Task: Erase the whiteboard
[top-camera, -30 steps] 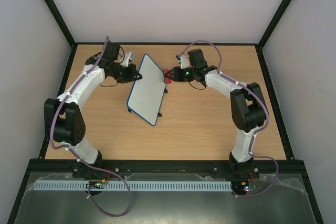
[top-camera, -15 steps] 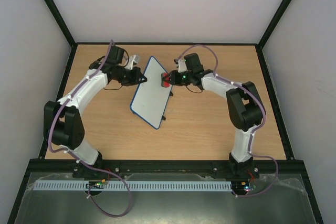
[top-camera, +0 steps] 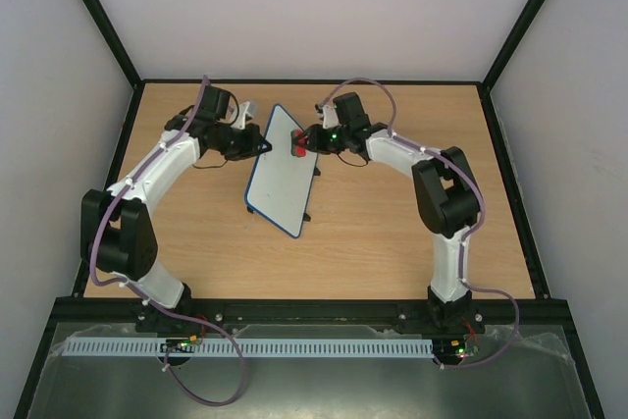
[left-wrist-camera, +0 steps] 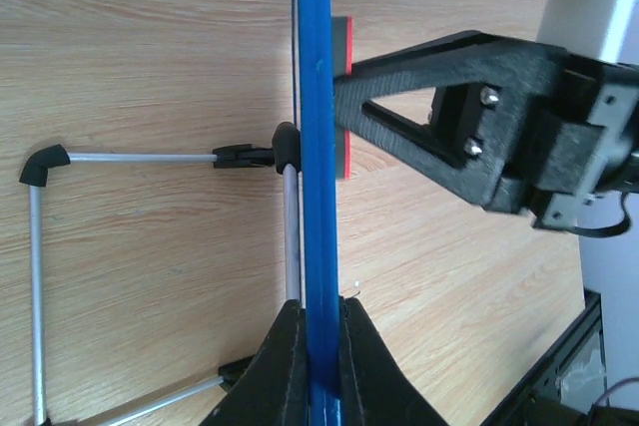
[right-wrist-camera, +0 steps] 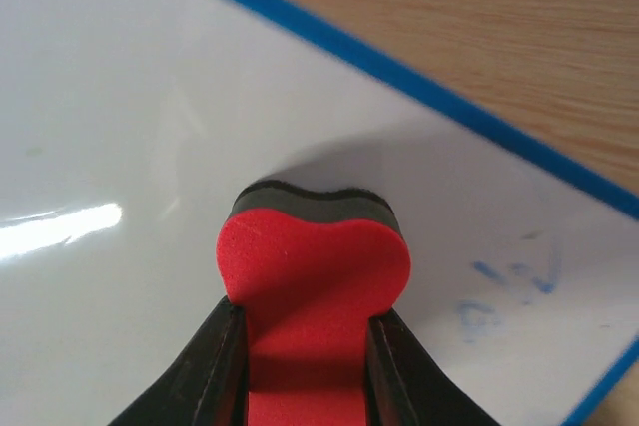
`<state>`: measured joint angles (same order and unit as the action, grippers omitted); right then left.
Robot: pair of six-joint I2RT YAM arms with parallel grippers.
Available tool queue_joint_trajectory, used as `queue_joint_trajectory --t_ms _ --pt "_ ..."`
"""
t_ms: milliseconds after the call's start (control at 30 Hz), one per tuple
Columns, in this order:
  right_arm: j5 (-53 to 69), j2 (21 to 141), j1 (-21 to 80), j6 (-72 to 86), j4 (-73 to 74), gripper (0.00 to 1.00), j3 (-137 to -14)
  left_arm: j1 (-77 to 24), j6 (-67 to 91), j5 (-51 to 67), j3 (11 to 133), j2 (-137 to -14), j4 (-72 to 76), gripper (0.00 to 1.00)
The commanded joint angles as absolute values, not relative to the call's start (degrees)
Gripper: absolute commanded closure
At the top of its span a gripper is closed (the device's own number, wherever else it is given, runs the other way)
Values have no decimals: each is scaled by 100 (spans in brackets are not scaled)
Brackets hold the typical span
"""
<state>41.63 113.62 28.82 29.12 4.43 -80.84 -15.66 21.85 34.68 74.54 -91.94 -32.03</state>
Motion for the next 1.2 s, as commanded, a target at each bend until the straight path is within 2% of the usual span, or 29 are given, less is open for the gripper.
queue_joint_trajectory --t_ms 0,267,533,700,1167 --pt "4023 12294 2792 2880 843 98 -8216 -1696 2338 4070 7247 -9198 -3551 98" --pt "4134 12560 2663 2769 1063 98 -8309 -1696 2272 4042 7219 -9210 -3568 98" --pt "4896 12206 3037 2812 1606 98 -9646 -1696 2244 4052 7171 -9220 -3531 98" --pt "4992 12086 3184 3038 1429 98 -9871 -1695 2228 4034 7138 -9198 -3529 98" --pt "4540 13560 2400 2580 1969 98 -9632 -1694 2220 4051 7093 -9201 -3454 98"
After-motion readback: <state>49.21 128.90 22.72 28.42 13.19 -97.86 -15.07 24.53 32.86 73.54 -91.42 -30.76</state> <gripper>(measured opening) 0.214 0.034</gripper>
